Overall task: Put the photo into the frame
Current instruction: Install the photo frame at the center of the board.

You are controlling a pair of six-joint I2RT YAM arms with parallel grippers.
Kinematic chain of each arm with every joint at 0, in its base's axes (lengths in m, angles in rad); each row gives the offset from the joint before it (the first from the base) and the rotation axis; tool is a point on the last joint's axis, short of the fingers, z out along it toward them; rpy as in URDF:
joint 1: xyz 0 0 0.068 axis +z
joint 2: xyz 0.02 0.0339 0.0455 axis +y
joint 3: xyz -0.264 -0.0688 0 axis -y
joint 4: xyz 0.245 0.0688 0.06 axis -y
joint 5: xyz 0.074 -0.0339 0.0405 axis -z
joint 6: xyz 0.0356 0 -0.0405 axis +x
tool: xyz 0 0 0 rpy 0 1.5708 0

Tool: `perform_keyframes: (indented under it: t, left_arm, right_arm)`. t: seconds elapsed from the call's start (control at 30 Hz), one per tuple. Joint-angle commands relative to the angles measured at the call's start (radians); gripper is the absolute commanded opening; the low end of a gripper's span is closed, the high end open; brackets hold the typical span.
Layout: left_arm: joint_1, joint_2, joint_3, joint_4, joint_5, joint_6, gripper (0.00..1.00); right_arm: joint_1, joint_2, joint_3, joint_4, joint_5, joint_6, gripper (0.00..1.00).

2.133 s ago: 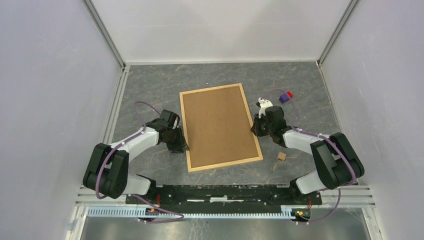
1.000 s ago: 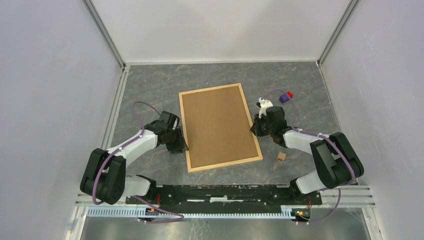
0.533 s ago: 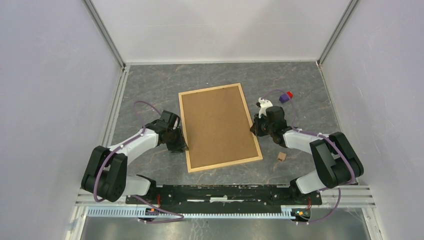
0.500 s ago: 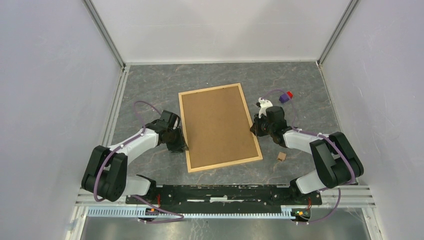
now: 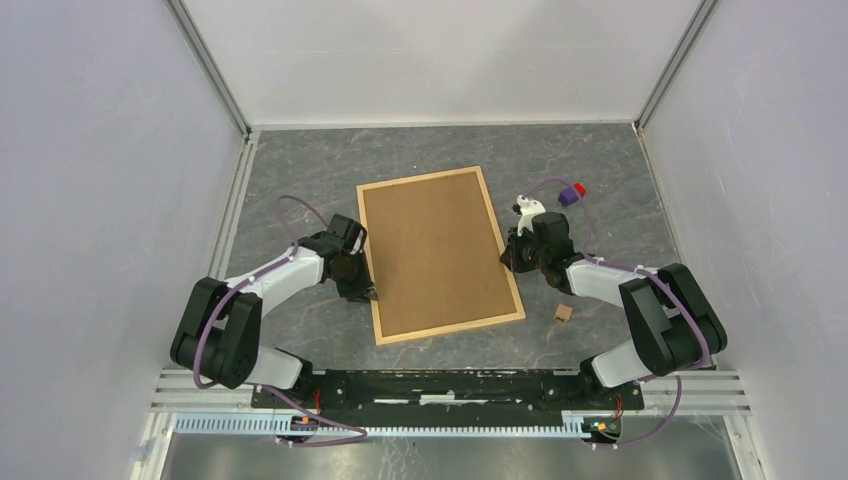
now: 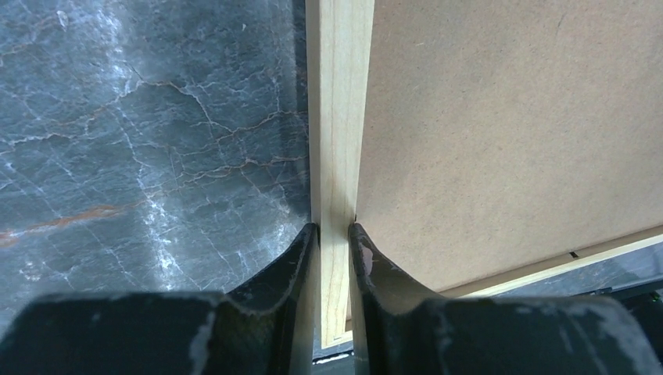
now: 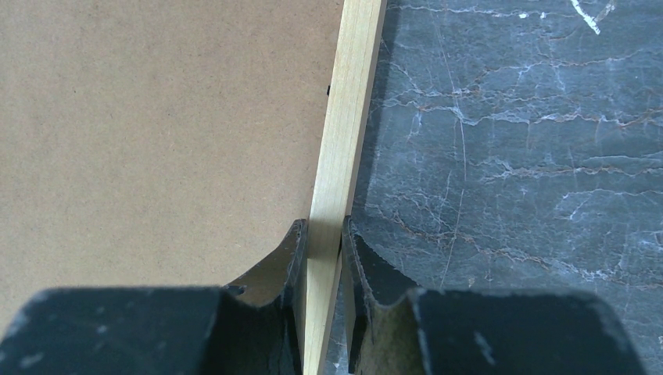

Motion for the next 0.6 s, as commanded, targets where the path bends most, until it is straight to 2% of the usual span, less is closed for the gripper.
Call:
perform_keyframes:
  t: [0.0,0.3,0.57]
  left_arm:
    - [-0.030,0.098,-0.011,-0.005,-0.227,0.027,0.23]
    - [-0.135,0.188,0.068,-0.097,-0.411,-0.040,0.24]
    - [-0.189,0.260,0.148,-0.094,-0.433,-0.069,0.24]
  right_arm:
    - [0.012,0.053,-0.038,-0.106,-0.040,-0.032,0.00]
    - [0.012,0.039,-0.042,-0.105,-0.043,-0.032,0.00]
    - [0.011,0.029,-0.047,-0.099,-0.059,-0.030,0.00]
